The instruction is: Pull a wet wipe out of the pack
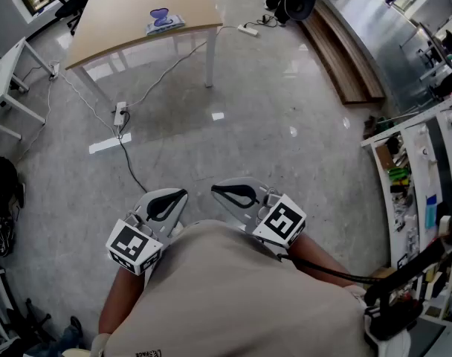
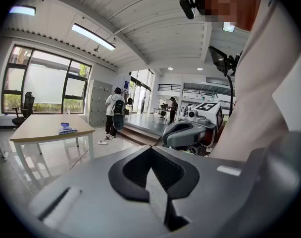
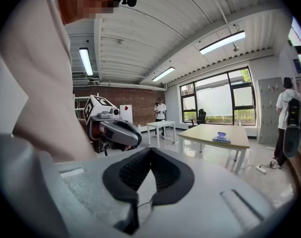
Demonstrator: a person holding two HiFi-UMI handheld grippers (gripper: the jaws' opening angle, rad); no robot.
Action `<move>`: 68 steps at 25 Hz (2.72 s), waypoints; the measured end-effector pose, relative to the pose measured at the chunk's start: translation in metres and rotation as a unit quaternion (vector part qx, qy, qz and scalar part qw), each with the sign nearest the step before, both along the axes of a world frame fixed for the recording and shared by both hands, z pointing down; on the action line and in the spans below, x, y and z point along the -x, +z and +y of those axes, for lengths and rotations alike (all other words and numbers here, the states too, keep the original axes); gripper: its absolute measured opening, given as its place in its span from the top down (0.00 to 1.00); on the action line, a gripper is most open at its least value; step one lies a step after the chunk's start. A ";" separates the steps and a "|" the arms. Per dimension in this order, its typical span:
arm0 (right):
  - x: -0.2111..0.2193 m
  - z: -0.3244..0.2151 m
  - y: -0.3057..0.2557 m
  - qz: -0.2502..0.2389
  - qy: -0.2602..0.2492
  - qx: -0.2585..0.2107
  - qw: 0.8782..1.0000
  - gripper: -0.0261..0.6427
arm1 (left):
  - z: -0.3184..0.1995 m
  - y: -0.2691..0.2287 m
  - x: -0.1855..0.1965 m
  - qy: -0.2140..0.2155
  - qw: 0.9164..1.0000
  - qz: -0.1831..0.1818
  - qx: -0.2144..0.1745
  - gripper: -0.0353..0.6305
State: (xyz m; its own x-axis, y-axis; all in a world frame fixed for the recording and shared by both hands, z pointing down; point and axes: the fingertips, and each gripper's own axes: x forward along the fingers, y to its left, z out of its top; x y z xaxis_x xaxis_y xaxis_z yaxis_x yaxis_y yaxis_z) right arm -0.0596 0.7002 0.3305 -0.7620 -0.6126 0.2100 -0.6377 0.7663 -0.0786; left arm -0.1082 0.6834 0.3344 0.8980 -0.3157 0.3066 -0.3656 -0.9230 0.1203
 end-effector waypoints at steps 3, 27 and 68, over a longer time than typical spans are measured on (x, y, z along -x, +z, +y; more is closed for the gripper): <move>-0.016 -0.001 0.004 -0.002 0.010 0.005 1.000 0.96 | -0.002 0.004 -0.015 0.008 1.000 -0.002 0.005 0.94; -0.072 -0.121 0.042 0.002 0.047 0.047 0.998 0.96 | -0.137 0.037 -0.072 0.038 0.999 -0.008 0.028 0.94; -0.145 -0.666 0.053 0.033 -0.113 0.034 0.992 0.96 | -0.662 0.037 -0.144 -0.110 0.994 -0.013 0.020 0.94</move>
State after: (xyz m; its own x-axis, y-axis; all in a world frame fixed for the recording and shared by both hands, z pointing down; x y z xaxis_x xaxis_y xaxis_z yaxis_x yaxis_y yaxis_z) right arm 0.0856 0.0342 0.3831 -0.8612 -0.4107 0.2995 -0.4563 0.8842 -0.0997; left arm 0.0360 0.0218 0.3718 0.8001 -0.4910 0.3446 -0.5615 -0.8151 0.1424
